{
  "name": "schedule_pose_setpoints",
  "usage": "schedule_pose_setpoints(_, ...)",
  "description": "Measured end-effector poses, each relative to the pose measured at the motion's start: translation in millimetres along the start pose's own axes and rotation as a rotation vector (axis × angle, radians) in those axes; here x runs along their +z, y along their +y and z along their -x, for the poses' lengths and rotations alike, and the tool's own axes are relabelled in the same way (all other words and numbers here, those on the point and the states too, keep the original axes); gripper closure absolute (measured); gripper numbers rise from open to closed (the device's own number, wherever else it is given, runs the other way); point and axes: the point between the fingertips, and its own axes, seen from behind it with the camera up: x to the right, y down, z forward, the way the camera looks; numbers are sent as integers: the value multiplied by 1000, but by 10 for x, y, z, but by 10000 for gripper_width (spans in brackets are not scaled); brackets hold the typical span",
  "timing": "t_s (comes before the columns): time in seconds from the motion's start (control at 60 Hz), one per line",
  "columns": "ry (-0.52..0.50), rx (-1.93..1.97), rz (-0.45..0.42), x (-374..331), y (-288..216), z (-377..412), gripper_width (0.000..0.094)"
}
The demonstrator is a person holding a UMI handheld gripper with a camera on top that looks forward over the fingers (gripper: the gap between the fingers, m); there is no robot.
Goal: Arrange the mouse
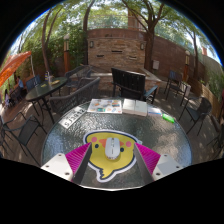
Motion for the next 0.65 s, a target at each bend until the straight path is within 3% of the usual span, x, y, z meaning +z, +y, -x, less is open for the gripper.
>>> schedule_pose_setpoints(0.3,55,-29,-28,-1353,50,286,63)
schedule_pose_setpoints(0.65,88,-20,-16,-1668,187,448,72)
